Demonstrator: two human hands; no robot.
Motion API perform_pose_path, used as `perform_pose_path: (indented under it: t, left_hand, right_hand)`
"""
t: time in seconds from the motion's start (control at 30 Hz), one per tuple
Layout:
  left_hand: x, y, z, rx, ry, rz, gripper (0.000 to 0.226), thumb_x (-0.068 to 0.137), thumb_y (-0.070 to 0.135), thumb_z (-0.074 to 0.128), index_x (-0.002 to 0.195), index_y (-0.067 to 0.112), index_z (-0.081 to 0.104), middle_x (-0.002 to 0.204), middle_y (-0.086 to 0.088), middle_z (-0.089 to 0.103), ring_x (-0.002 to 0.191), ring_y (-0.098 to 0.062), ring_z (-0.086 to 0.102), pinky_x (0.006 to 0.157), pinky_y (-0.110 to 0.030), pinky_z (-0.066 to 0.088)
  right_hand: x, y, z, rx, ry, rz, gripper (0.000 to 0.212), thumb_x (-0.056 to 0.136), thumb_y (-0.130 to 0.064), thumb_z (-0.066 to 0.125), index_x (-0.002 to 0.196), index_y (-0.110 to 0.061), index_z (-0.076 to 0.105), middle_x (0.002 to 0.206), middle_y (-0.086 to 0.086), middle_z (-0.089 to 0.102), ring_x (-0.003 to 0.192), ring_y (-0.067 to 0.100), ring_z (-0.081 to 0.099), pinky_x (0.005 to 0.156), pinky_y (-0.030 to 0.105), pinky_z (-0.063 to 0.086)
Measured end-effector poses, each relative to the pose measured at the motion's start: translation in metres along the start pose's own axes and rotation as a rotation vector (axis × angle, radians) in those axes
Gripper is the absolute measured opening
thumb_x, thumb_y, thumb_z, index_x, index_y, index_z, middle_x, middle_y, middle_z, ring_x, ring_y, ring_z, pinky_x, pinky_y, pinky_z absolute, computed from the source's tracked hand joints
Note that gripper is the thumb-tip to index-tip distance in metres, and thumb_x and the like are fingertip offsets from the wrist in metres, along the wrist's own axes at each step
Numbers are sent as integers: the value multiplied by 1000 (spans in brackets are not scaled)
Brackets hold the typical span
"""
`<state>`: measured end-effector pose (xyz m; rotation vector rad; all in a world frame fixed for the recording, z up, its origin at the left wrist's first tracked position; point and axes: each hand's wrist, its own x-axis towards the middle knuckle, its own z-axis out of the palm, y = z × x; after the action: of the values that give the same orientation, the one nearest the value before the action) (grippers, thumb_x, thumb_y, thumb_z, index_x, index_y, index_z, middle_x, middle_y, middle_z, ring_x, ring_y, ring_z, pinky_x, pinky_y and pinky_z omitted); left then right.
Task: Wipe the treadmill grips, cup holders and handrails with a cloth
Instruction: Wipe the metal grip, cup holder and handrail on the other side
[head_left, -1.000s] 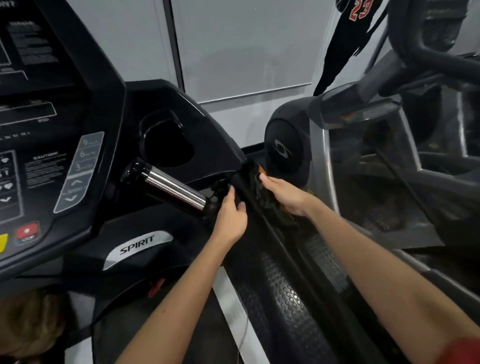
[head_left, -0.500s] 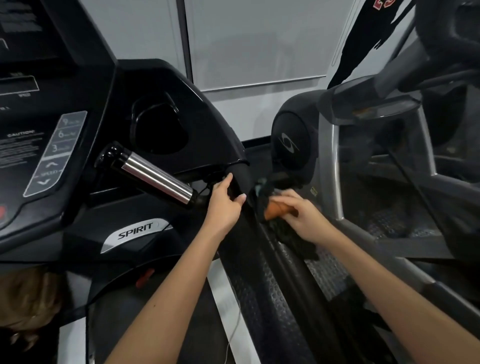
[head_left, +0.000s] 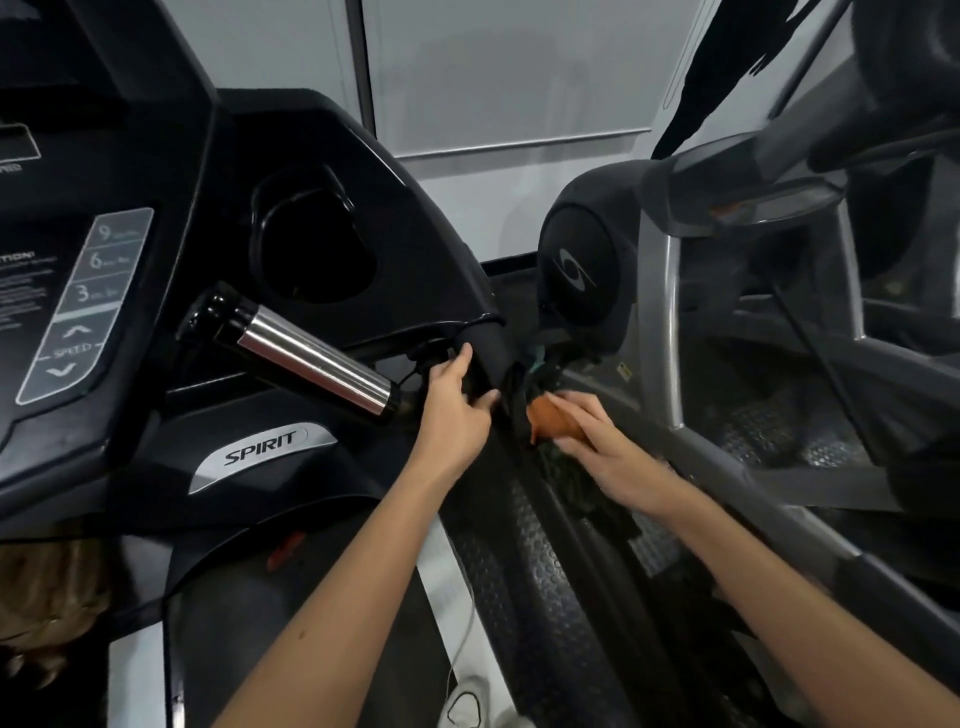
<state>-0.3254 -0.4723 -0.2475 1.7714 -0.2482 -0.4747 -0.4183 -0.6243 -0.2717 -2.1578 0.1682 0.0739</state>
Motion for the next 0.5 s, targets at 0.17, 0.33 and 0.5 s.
perform_pose_path:
  t: [0.17,0.33,0.5]
  left_hand:
    - [0,-1,-1,50,0,39,64,88,-10,50,145,9,27,141,-5,31,131,-15,37,100,-8,24]
    - [1,-4,-1,83,-19,64,60,92,4,52,146,10,27,140,-6,31,132,-16,34,103,-11,21]
    - [3,-7,0,114,-5,67,63,93,4,51,147,12,22,137,-4,33,122,-7,37,96,-5,24]
  right_hand:
    - [33,-12,-3,-124,56,-99,49,90,8,46,136,-7,38,129,1,29,128,25,30,112,29,19]
    - [79,-34,0,39,96,-40,39,97,-8,43,135,-7,37,125,2,30,119,10,34,99,9,22]
    - [32,-16,4,205,74,-27,37,90,-24,36,123,-40,40,132,-5,39,128,8,34,110,21,20]
